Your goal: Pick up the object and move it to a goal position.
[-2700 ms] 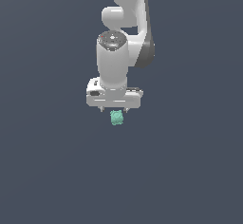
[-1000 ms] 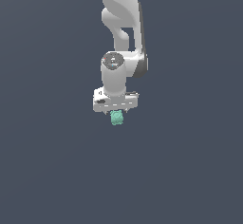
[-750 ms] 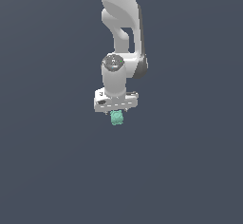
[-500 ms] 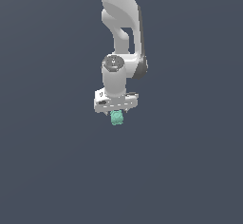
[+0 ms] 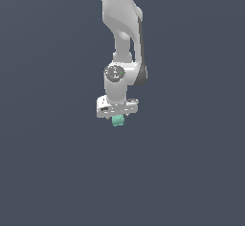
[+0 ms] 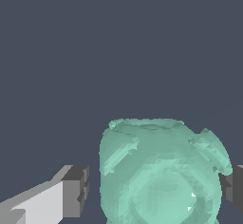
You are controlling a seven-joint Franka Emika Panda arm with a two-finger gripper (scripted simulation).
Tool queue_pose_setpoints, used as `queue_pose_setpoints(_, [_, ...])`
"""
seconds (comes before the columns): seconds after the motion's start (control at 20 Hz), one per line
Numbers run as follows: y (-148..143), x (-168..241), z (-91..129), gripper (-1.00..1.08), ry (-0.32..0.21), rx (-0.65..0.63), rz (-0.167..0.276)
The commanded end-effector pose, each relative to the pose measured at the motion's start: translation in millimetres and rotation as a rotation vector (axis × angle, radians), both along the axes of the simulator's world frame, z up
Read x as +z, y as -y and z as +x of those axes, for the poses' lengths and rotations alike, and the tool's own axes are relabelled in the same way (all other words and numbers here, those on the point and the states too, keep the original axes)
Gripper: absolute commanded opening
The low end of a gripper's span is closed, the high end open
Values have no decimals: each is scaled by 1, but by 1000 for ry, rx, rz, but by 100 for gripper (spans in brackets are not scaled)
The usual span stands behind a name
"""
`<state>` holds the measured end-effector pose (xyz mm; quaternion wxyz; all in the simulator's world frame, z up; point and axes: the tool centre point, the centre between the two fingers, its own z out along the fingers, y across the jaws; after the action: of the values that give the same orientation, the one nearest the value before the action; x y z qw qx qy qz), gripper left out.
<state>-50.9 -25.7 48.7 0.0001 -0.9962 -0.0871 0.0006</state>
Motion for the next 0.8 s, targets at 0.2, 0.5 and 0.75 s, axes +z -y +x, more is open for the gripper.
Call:
queue_pose_setpoints(0.2, [0, -9, 1, -100, 1, 1, 0])
queue_pose_setpoints(0.5, [0, -9, 1, -100, 1, 1, 0])
queue_pose_setpoints(0.75, [0, -8, 1, -100, 2, 1, 0])
